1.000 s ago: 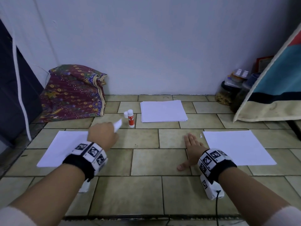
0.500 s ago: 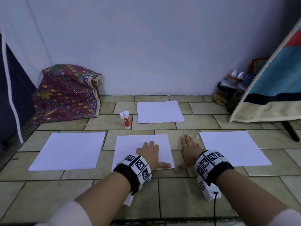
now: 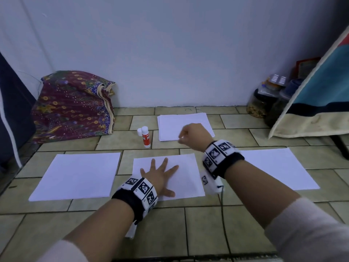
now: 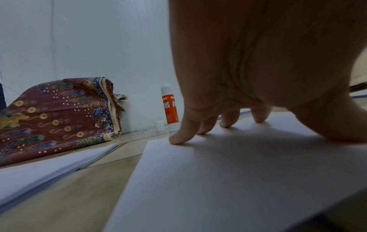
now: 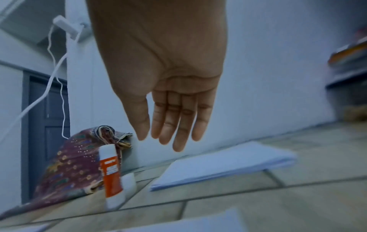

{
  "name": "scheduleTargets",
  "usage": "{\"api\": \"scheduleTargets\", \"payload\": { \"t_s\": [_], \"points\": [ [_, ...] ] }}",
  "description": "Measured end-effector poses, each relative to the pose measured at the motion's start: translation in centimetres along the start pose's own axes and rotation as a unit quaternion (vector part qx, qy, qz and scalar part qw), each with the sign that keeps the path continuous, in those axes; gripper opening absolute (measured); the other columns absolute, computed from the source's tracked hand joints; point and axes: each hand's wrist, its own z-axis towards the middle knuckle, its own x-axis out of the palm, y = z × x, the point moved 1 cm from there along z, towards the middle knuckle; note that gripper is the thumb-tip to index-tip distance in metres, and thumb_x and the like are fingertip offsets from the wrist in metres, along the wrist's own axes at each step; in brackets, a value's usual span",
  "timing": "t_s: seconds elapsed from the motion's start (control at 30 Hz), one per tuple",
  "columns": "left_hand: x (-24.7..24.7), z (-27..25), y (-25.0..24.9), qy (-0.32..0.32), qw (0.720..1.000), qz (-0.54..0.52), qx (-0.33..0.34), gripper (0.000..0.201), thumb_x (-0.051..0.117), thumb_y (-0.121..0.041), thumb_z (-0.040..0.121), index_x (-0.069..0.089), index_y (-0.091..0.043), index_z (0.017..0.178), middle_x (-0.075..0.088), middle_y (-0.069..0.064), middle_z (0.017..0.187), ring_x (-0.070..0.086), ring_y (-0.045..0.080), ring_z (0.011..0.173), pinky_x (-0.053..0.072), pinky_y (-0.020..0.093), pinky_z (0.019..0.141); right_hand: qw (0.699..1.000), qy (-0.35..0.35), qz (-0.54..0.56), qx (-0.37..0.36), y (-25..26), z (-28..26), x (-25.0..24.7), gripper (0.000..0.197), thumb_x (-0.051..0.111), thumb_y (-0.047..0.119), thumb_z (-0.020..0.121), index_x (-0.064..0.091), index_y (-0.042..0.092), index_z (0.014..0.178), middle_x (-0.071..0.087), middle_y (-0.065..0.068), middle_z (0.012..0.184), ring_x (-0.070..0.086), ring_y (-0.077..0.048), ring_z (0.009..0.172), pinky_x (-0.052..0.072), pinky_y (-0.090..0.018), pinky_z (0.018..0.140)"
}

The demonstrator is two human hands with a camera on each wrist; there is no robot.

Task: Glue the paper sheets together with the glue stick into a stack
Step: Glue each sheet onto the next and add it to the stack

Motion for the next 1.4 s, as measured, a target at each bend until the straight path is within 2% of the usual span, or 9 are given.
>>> {"api": "scheduleTargets", "payload": {
  "t_s": [0.13,0.37,0.53,0.7,0.83,0.93,1.03,1.2,1.4],
  "points": [
    [0.7,0.7,0.5,0.007,1.0,0.018,0.004,0.098,0.055,-0.066,0.083,-0.014,-0.043,0.149,-0.026,-0.005,0.157,-0.019,0.04,0.144,0.008,0.069,0.109,0.994,0.065,0.09,-0.004,2.9,3.3,2.9,0.022,0.074,0.029,0.082,0.069,0.016,0.099,0.059,0.004,0.088,0.056,-0.011,0.09,0.047,-0.024,0.082],
    [0.9,0.6,0.7,0.006,1.0,0.009,0.008,0.095,0.053,-0.065,0.085,-0.006,-0.033,0.153,-0.027,-0.007,0.157,-0.025,0.037,0.143,0.003,0.066,0.111,0.991,0.096,0.083,-0.036,5.9,6.1,5.7,0.043,0.069,0.03,0.085,0.06,0.015,0.125,0.063,-0.005,0.111,0.058,-0.021,0.107,0.044,-0.028,0.086],
    [1.0,0.5,0.6,-0.005,1.0,-0.006,0.0,0.097,0.056,-0.064,0.084,-0.002,-0.03,0.154,-0.026,-0.008,0.157,-0.026,0.034,0.143,0.0,0.064,0.111,0.989,0.059,0.127,-0.039,6.8,6.2,5.8,0.027,0.056,0.03,0.094,0.058,0.004,0.103,0.06,-0.008,0.097,0.054,-0.022,0.086,0.041,-0.03,0.074],
    [0.7,0.5,0.8,0.002,1.0,0.002,0.01,0.094,0.054,-0.064,0.084,-0.008,-0.041,0.151,-0.027,-0.006,0.157,-0.022,0.036,0.144,0.005,0.067,0.111,0.957,0.12,0.264,0.017,4.2,4.5,3.1,0.031,0.053,0.039,0.095,0.054,0.021,0.121,0.057,-0.001,0.09,0.063,-0.026,0.071,0.052,-0.032,0.059],
    [-0.5,0.3,0.7,0.016,1.0,0.025,0.002,0.096,0.057,-0.066,0.082,-0.01,-0.046,0.149,-0.019,-0.004,0.159,-0.012,0.035,0.146,0.022,0.068,0.107,0.981,0.145,0.118,0.051,0.3,2.4,0.1,0.039,0.062,0.04,0.09,0.066,0.017,0.121,0.05,0.006,0.061,0.045,-0.013,0.048,0.041,-0.019,0.049],
    [-1.8,0.1,0.2,0.01,0.997,0.077,0.013,0.092,0.05,-0.073,0.08,-0.004,-0.045,0.15,0.0,0.003,0.158,0.011,0.036,0.141,0.035,0.059,0.103,0.99,0.103,0.074,0.066,-1.8,1.4,-1.5,0.05,0.076,0.035,0.079,0.064,0.011,0.121,0.058,0.005,0.076,0.052,-0.009,0.067,0.041,-0.02,0.062],
    [-2.9,0.1,-0.1,0.007,0.993,0.119,0.015,0.085,0.038,-0.078,0.082,0.004,-0.043,0.151,0.014,0.008,0.153,0.024,0.033,0.135,0.037,0.046,0.103,0.984,-0.032,0.155,0.082,-3.4,0.7,-2.3,0.047,0.087,0.015,0.064,0.069,0.011,0.107,0.056,0.005,0.098,0.05,-0.01,0.094,0.038,-0.021,0.074],
    [-4.5,0.2,-0.7,-0.02,0.991,0.124,0.038,0.08,0.051,-0.068,0.084,0.027,-0.028,0.149,0.025,0.009,0.146,0.026,0.026,0.136,0.041,0.042,0.101,0.957,-0.079,0.257,0.111,-4.5,-0.2,-0.5,0.027,0.083,0.008,0.065,0.065,0.015,0.084,0.063,-0.004,0.089,0.057,-0.017,0.079,0.046,-0.023,0.058],
    [-4.0,1.5,-1.3,-0.056,0.995,0.069,0.049,0.09,0.071,-0.047,0.08,0.024,-0.008,0.145,0.02,0.004,0.155,0.026,0.023,0.138,0.041,0.045,0.103,0.97,-0.002,0.227,0.084,-3.9,-0.4,1.8,0.032,0.071,0.003,0.08,0.046,0.009,0.097,0.06,-0.017,0.095,0.062,-0.026,0.063,0.053,-0.027,0.049]
  ]
}}
